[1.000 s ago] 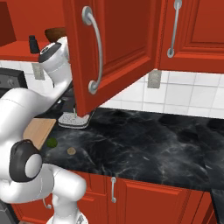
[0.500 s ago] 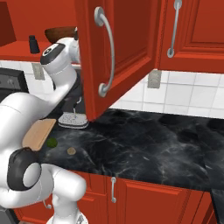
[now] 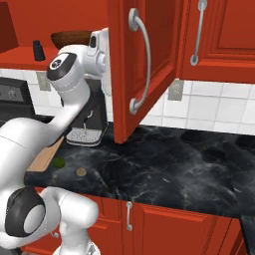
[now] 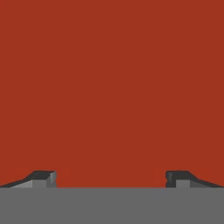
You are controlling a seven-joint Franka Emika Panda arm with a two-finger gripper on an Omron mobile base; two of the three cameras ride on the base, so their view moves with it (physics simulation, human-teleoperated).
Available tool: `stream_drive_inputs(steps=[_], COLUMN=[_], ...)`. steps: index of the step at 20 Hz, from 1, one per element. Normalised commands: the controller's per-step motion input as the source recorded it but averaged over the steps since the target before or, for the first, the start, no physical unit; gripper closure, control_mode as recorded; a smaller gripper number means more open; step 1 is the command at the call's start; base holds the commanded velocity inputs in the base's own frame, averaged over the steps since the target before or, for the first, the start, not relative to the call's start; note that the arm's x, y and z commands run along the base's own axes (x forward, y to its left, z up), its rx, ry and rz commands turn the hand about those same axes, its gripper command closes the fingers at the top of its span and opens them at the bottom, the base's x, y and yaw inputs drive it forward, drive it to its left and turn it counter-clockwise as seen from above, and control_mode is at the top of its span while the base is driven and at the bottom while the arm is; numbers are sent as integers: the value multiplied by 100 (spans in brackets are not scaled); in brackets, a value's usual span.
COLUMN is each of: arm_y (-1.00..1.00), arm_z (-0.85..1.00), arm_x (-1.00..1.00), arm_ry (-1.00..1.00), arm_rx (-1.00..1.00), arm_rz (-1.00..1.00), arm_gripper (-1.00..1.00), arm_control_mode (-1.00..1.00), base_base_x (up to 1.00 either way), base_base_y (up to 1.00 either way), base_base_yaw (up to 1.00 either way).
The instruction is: Open the cabinet. Place the bowl and condiment on the counter. Then place the lime and garlic on the cutting board.
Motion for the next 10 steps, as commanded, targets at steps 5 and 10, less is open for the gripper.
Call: stream_drive_inputs(steps=[5,10], arm_y=[-38,-35], arm_z=[0,0], arm_x=[8,18], arm_ry=[0,0], arm_rx=[0,0], arm_rz=[27,26], arm_gripper=[-100,-100], arm_control_mode=[-100,-100], base_base_x=[0,0], base_base_y=[0,0], base_base_yaw=[0,0])
